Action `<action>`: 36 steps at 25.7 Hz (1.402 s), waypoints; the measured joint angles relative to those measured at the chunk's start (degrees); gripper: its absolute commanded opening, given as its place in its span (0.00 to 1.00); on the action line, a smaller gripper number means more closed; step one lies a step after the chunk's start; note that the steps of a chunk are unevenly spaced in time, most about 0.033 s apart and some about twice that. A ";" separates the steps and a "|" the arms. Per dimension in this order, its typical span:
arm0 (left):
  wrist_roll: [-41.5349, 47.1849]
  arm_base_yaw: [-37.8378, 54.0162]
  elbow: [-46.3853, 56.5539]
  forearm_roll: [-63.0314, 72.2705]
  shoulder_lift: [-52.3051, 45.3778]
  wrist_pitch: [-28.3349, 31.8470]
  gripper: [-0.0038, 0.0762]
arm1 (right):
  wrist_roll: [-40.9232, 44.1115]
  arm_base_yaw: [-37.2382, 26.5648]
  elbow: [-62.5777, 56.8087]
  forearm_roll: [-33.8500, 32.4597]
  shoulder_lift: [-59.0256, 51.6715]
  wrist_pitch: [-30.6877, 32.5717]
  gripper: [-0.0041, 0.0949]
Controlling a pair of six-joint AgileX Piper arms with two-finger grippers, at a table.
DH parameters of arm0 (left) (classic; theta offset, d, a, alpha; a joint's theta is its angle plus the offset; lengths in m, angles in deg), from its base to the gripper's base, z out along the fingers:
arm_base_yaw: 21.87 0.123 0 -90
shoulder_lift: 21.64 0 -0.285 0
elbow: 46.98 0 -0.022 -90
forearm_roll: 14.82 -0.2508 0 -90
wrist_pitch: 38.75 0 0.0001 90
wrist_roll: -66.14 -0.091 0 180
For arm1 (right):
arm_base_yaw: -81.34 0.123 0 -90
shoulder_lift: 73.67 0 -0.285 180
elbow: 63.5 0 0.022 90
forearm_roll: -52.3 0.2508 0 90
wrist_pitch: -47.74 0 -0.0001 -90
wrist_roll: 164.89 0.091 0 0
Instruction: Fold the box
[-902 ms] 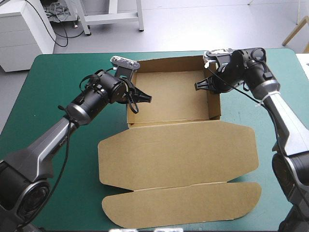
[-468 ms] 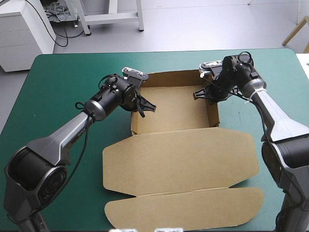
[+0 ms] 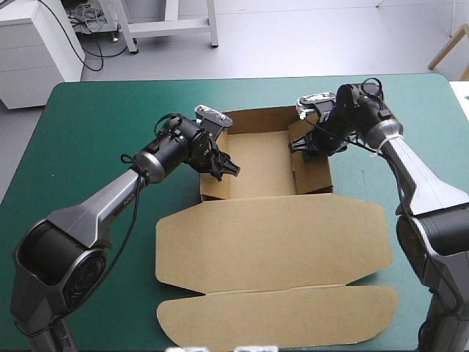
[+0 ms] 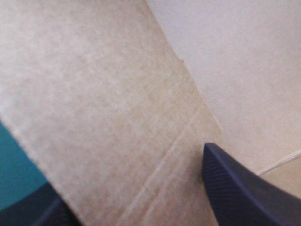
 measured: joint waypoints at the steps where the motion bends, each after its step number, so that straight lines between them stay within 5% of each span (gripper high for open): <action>1: 0.00 0.00 0.00 0.38 0.00 0.00 0.68 | -0.13 0.07 0.00 0.56 0.00 0.13 0.78; 15: 1.50 0.06 -1.39 1.65 -0.94 -3.98 0.68 | -0.38 0.40 0.05 -0.06 -3.05 -1.46 0.79; 26: 1.69 0.06 -1.50 -4.28 -12.57 -4.67 0.67 | 0.14 0.58 0.11 -4.36 -12.46 -3.08 0.79; 36: -1.23 0.06 -1.97 -7.24 -30.81 -15.77 0.19 | 0.14 0.64 0.23 -4.96 -25.60 -4.15 0.79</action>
